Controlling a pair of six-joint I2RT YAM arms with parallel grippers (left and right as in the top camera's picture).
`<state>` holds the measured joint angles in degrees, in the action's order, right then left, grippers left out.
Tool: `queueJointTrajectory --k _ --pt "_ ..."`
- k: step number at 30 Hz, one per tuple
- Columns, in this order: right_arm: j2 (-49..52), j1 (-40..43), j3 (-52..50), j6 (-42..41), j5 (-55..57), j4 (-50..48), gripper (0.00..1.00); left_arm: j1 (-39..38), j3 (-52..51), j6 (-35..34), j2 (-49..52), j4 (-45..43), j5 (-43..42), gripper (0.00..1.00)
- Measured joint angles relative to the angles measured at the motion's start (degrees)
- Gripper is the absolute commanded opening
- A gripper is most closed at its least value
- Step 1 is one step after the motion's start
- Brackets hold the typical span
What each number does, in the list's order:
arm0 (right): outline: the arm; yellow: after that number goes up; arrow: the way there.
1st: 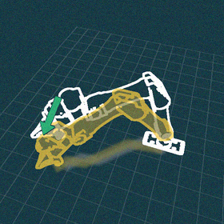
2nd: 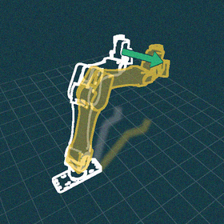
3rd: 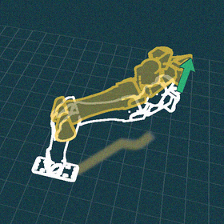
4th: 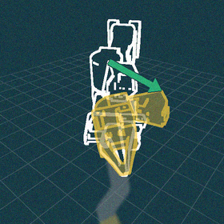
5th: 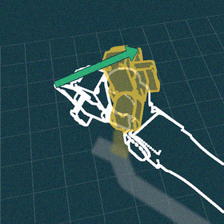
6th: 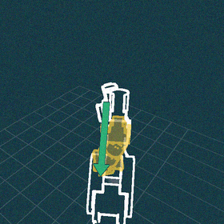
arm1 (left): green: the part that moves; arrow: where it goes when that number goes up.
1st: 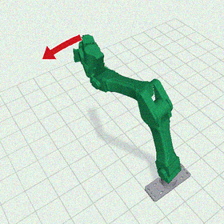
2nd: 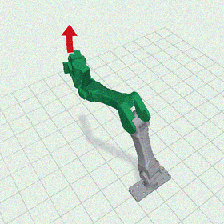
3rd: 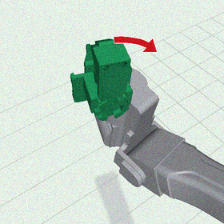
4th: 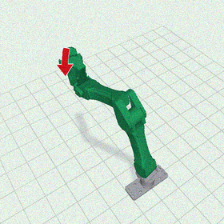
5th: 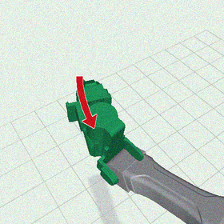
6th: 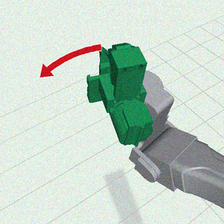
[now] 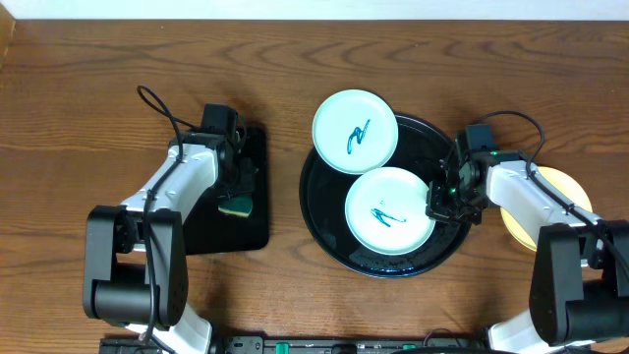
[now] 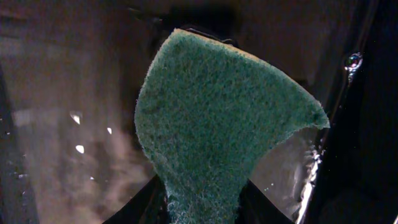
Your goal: Clean dirty plates on tray and stack at the side
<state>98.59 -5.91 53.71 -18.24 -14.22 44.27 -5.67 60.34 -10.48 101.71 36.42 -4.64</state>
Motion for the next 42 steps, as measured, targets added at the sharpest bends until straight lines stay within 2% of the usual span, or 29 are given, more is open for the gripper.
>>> queueJointTrajectory --k 9,42 --pt "0.0 0.0 0.0 0.0 0.0 0.0 0.01 0.0 0.0 0.0 0.0 0.0 0.0 0.38" --pt "0.0 0.0 0.0 0.0 0.0 0.0 0.01 0.0 0.0 0.0 -1.0 0.6 0.0 0.38"
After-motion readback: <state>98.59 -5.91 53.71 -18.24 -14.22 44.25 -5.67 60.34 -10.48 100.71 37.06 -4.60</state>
